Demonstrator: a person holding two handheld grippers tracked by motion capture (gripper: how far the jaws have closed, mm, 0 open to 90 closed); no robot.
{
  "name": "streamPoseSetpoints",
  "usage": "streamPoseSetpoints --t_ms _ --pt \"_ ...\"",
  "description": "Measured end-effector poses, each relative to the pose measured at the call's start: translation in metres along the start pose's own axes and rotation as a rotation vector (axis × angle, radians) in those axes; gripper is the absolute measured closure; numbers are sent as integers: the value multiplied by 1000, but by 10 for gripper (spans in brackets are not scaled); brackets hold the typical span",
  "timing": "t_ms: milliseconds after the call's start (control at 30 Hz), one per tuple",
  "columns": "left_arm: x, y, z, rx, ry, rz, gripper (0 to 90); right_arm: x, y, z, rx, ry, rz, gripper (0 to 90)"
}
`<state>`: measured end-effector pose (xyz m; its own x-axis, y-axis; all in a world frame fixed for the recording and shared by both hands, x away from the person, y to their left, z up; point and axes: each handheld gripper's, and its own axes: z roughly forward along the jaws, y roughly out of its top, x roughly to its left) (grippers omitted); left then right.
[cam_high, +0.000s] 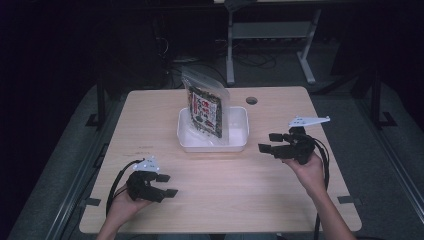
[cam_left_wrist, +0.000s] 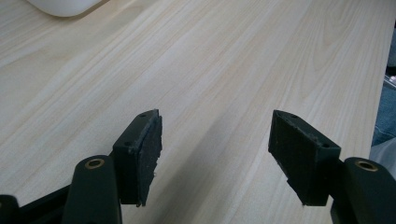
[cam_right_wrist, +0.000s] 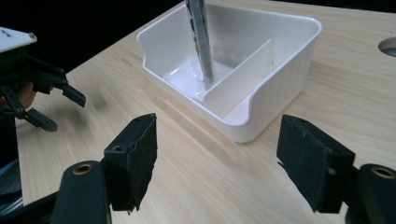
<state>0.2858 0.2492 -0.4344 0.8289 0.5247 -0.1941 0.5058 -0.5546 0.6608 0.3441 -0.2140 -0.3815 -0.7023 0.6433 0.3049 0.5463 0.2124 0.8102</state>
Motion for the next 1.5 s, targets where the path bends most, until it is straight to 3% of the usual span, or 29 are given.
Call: streamPoseSetpoints --t_ms 700,1500 --pt "-1 1 2 7 19 6 286 -5 -37 -22 14 -11 39 270" --pt "-4 3 6 17 40 3 237 -6 -81 -27 56 -1 89 256"
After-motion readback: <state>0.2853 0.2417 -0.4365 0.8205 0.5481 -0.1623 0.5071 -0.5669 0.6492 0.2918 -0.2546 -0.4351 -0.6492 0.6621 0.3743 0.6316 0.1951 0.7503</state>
